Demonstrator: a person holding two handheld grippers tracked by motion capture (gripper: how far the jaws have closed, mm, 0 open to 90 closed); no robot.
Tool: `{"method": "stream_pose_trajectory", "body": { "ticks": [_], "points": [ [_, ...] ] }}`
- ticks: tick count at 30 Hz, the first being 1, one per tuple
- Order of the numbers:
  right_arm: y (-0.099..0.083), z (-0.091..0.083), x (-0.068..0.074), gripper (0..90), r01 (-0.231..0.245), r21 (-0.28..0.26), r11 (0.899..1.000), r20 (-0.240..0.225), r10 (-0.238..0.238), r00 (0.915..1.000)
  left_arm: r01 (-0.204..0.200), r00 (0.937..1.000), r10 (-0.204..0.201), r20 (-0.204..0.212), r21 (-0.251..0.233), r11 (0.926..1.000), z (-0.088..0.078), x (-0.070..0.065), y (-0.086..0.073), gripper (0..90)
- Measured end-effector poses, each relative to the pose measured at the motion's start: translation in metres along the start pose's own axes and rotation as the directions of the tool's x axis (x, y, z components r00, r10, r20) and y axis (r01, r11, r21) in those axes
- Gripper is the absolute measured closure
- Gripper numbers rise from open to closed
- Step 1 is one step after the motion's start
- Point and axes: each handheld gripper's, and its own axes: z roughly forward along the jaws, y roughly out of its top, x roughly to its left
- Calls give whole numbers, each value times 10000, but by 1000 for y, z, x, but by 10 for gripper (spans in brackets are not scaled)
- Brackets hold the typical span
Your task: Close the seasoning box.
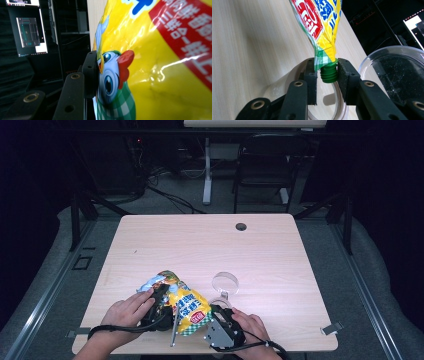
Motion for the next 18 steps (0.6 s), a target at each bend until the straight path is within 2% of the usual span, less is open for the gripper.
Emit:
{"method": "stream_pose_trajectory", "body": {
  "ticks": [18],
  "points": [
    [-2, -2, 0, 705, -137, -101, 9999, 95, 138, 9999, -365, 9982, 367, -478, 43, 9993, -3, 0, 4, 618]
  ]
}}
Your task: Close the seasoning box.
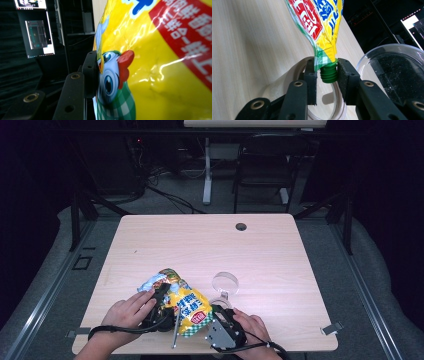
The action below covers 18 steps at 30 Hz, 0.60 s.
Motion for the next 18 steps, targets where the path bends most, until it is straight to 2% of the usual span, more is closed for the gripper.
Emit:
{"method": "stream_pose_trajectory", "body": {
  "ticks": [4, 6, 11, 14, 15, 18],
  "points": [
    [0, -1, 0, 704, -1, 46, 10000, 20, 1, 10000, -143, 9994, 139, -323, -123, 9998, 0, -1, 1, 618],
    [-1, 0, 0, 704, -45, -13, 10000, 7, 45, 10000, -92, 9998, 92, -191, 20, 10000, -1, -1, 1, 618],
    [-1, 0, 0, 704, -67, -9, 10000, 4, 67, 10000, -162, 9996, 163, -241, 24, 9999, -1, -1, 2, 618],
    [-1, 0, 0, 704, -34, 32, 10000, 1, 34, 10000, -221, 9988, 218, -429, -67, 9997, 0, -3, 1, 619],
    [-1, 0, 0, 704, -36, 36, 10000, -8, 36, 10000, -294, 9991, 296, -310, 47, 9996, -1, -2, 2, 619],
    [-2, 1, 1, 704, -52, 22, 10000, -14, 52, 10000, -390, 9985, 393, -391, 68, 9992, -2, -2, 3, 618]
  ]
}}
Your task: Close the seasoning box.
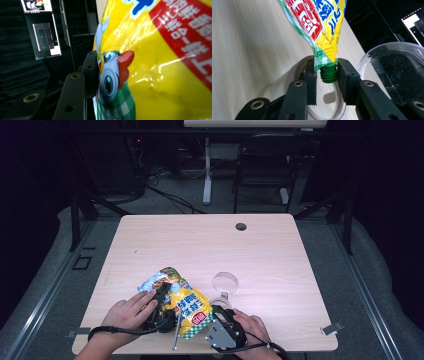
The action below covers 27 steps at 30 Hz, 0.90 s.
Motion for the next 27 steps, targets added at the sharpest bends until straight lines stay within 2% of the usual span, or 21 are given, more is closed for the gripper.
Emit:
{"method": "stream_pose_trajectory", "body": {
  "ticks": [11, 13, 15, 20, 27],
  "points": [
    [-1, 0, 0, 703, -138, -37, 9999, 5, 138, 9999, -311, 9988, 314, -373, 99, 9995, -2, 0, 2, 619],
    [-1, 0, 0, 703, -111, 5, 9999, 9, 111, 9999, -428, 9973, 427, -603, -9, 9991, -1, -1, 2, 619],
    [-1, 0, 0, 703, -114, 24, 9999, 10, 114, 9999, -467, 9978, 472, -475, 120, 9988, -2, 0, 3, 619],
    [-1, 0, 0, 703, -150, 21, 9999, 49, 150, 9999, -702, 9955, 713, -627, 199, 9973, -3, 1, 4, 619],
    [-1, 0, 0, 703, -196, -30, 9998, 107, 196, 9998, -778, 9937, 792, -798, 208, 9968, -4, 1, 5, 626]
  ]
}}
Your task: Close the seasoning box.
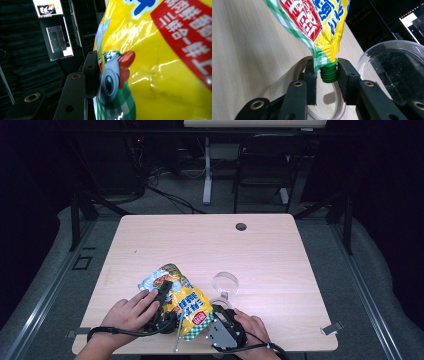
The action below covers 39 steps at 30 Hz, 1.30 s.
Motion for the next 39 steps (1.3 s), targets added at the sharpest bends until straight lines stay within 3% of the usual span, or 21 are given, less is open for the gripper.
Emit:
{"method": "stream_pose_trajectory", "body": {
  "ticks": [10, 13, 21, 26, 39],
  "points": [
    [0, 0, 1, 702, -63, -56, 10000, 39, 63, 10000, -396, 9983, 398, -425, 63, 9992, -2, 0, 2, 626],
    [-1, 0, 1, 702, -62, -75, 10000, 53, 63, 10000, -361, 9988, 363, -321, 93, 9993, -2, 0, 2, 626],
    [-1, 0, 0, 702, -108, -27, 9999, 61, 108, 9999, -574, 9960, 579, -682, 90, 9983, -2, 1, 4, 626],
    [-1, 0, 0, 702, -231, -88, 9997, 58, 231, 9997, -672, 9961, 678, -562, 124, 9977, -2, 2, 5, 626],
    [-2, 1, 0, 702, -347, -77, 9994, 40, 347, 9994, -865, 9936, 873, -715, 145, 9961, -2, 2, 6, 626]
  ]
}}
